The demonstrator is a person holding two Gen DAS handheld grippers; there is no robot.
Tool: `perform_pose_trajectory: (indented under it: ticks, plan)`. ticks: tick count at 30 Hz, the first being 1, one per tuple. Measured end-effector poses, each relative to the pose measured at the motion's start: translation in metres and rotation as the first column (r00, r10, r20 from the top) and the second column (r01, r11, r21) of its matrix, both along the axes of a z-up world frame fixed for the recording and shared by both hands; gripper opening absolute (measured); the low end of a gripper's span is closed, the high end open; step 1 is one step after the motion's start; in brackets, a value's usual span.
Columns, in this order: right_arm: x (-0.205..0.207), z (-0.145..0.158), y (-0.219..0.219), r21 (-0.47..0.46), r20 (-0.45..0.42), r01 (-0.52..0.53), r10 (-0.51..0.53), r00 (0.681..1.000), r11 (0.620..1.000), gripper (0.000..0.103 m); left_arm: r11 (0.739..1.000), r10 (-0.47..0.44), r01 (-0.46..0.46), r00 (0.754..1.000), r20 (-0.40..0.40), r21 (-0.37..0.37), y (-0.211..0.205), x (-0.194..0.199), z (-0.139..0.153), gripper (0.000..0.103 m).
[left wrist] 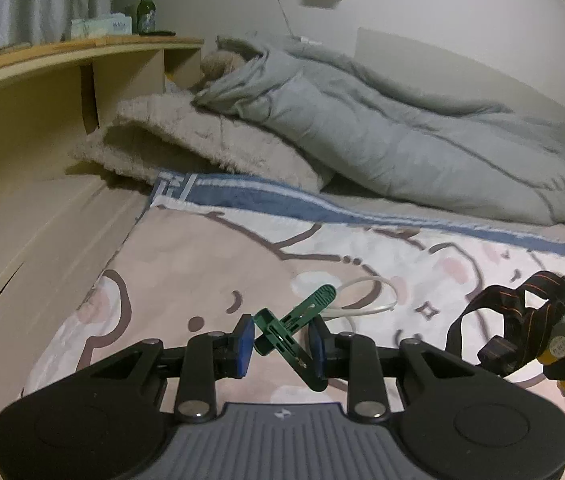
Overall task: Organize objects
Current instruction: 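Lift the headlamp and green peg and carry both toward the white box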
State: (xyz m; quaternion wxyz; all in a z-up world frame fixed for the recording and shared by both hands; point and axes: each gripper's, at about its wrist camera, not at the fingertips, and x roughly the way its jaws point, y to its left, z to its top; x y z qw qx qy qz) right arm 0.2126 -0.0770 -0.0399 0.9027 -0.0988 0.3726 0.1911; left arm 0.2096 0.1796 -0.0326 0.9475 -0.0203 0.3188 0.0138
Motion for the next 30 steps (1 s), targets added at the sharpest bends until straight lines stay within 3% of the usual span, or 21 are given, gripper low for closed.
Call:
perform_pose_trajectory:
  ticks: [7, 20, 30]
  plan:
    - [-0.023, 0.028, -0.032, -0.001, 0.064, -0.009, 0.010, 0.998, 1.000, 0.044, 1.000, 0.003, -0.004, 0.999, 0.048, 0.012, -0.036, -0.031, 0.021, 0.031]
    - [-0.051, 0.045, -0.099, 0.036, 0.093, 0.061, -0.064, 0.994, 0.998, 0.044, 1.000, -0.022, 0.023, 0.997, 0.076, 0.000, -0.105, -0.062, 0.034, 0.031]
    - [-0.071, 0.052, -0.169, 0.043, 0.129, 0.133, -0.138, 0.982, 0.990, 0.044, 0.992, -0.125, 0.127, 0.986, 0.115, -0.011, -0.176, -0.064, 0.047, 0.031]
